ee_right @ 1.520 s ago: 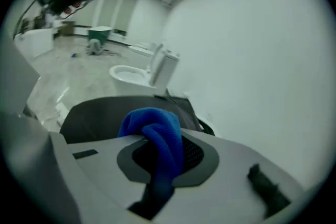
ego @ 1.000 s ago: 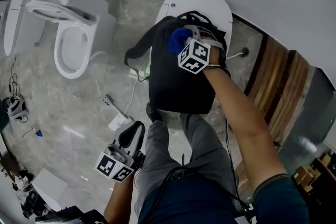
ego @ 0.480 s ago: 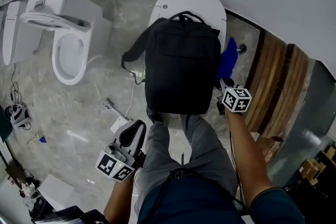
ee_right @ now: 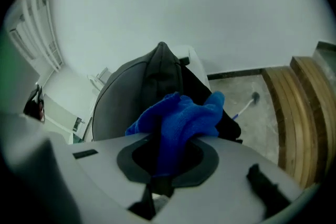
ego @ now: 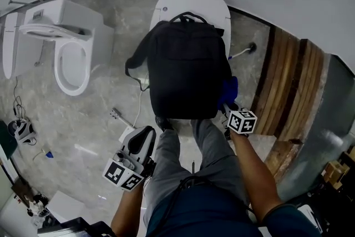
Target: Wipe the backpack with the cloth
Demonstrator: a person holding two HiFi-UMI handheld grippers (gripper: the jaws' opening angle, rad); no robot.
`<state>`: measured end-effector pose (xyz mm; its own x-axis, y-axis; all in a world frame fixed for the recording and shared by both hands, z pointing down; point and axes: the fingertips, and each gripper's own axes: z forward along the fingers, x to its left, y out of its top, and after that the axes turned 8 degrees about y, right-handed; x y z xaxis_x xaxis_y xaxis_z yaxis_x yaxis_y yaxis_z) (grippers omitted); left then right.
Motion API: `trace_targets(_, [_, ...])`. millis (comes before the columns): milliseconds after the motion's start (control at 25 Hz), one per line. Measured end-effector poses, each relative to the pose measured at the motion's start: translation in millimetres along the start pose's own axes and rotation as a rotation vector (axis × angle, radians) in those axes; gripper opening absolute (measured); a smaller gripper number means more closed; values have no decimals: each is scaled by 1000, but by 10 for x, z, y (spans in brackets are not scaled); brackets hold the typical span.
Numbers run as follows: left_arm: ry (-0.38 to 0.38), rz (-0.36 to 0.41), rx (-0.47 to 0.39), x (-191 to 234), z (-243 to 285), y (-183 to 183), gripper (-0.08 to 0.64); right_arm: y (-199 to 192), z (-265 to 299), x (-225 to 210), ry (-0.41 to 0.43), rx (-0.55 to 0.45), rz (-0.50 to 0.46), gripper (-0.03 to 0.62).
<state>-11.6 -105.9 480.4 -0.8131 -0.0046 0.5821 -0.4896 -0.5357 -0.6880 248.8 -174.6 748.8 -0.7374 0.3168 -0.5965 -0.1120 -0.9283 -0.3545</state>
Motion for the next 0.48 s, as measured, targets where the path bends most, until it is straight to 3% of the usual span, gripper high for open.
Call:
trace_targets(120, [-15,11,-8,-93,-81,72,34,-420,-28,-83,-26,56,138,35])
trace_targets(280, [-42,32,-9,-237,-180,144,34,-931,-209,-218,-142,57,291,35])
trace_targets(400, [-76,50,7,-349,-140,107,34,-932,-412,-391,-261,-9,302,35])
trace_targets(480, [-52,72,16,-299,-206,131,34,-985,-261,-328,-280,-9,314,35])
